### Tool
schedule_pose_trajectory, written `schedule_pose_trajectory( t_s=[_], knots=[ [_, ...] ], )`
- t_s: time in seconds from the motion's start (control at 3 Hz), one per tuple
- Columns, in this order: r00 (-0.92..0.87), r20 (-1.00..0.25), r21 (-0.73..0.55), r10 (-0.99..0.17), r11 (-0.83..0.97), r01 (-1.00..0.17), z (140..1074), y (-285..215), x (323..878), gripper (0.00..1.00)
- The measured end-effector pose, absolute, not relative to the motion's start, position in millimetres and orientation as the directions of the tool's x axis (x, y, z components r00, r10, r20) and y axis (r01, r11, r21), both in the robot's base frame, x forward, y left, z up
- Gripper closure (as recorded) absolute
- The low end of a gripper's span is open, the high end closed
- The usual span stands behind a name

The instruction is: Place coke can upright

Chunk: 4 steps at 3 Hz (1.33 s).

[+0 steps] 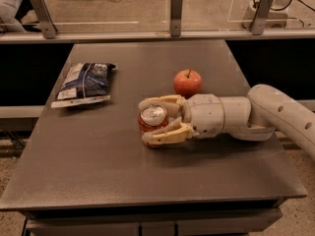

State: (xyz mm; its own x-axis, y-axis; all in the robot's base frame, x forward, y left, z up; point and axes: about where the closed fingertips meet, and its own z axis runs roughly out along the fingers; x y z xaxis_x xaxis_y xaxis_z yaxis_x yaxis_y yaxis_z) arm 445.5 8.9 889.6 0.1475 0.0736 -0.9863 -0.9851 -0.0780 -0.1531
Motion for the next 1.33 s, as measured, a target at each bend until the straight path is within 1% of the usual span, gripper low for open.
schedule_pose_trajectory(
  t_s=[0.33,0.67,1.0,1.33],
  knots=[
    [0.148,-0.986,-0.154,0.074,-0.082,-0.985,890,11,445,0.00],
    [0.148,-0.986,-0.154,0.074,-0.082,-0.985,890,11,445,0.00],
    [0.184,-0.982,-0.186,0.049,-0.035,-0.982,901,-12,445,0.00],
    [0.232,-0.973,-0.232,-0.003,0.087,-0.969,920,-63,437,0.00]
  ],
)
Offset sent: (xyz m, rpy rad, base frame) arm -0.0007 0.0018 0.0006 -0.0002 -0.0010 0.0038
